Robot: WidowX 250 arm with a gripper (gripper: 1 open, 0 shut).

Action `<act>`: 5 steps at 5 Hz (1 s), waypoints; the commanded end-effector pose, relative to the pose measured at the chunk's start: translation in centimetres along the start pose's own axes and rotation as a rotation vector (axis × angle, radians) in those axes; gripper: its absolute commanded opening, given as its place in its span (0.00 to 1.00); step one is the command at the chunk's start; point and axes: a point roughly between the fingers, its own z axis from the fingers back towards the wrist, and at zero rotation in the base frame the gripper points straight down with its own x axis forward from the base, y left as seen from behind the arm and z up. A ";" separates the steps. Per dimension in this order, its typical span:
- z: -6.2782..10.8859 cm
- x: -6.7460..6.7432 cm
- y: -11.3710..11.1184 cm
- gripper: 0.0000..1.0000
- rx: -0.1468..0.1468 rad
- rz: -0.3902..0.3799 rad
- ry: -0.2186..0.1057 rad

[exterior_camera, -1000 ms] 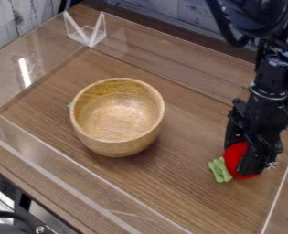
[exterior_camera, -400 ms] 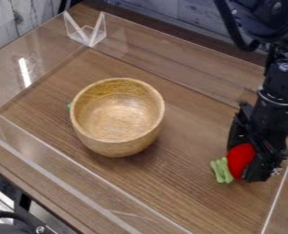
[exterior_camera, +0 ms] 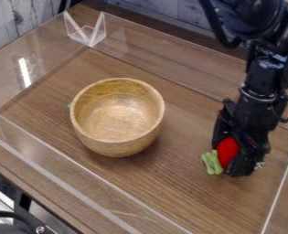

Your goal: Move the red object to the left side of the table

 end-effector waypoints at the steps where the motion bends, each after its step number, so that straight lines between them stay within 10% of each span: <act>1: 1.2 0.0 0.1 1.00 0.030 -0.013 -0.049; 3: 3.8 -1.1 1.1 1.00 0.031 0.146 -0.073; 4: 3.7 -1.2 0.7 0.00 0.049 0.130 -0.082; 5: 3.8 -1.3 -0.2 0.00 0.069 0.111 -0.088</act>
